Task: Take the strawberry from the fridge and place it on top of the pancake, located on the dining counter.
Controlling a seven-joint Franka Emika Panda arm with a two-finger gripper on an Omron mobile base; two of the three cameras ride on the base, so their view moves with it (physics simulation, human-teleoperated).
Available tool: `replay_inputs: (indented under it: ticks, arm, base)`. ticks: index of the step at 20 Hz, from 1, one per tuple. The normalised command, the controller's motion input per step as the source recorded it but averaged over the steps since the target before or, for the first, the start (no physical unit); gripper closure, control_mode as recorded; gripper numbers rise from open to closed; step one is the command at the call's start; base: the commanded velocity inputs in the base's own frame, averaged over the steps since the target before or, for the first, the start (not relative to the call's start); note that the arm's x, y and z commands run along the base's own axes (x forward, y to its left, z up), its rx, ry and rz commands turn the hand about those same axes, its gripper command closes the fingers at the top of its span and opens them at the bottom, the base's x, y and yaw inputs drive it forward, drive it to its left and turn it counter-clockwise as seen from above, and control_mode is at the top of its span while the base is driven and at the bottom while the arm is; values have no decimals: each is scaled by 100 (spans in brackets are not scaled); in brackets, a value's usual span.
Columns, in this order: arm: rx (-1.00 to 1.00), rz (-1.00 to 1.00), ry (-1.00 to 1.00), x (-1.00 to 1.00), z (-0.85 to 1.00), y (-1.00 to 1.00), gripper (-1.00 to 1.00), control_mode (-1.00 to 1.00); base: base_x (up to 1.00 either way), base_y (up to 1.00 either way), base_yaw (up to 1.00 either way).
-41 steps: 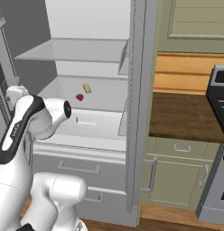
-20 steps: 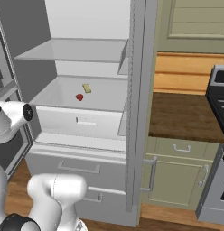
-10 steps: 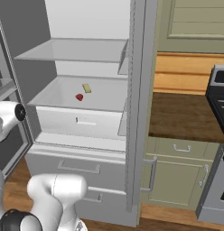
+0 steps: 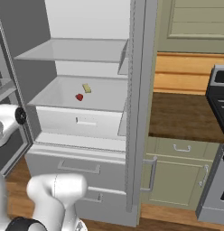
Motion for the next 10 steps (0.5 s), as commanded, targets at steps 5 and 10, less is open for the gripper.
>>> replay_inputs:
  ticks: [5, 10]
  arm:
    - [0, 0, 0, -43, 8, -85, -100, -100]
    - [-10, 0, 0, -4, 0, -100, -100, -100]
  base:
    - [0, 0, 0]
    - [0, 0, 0]
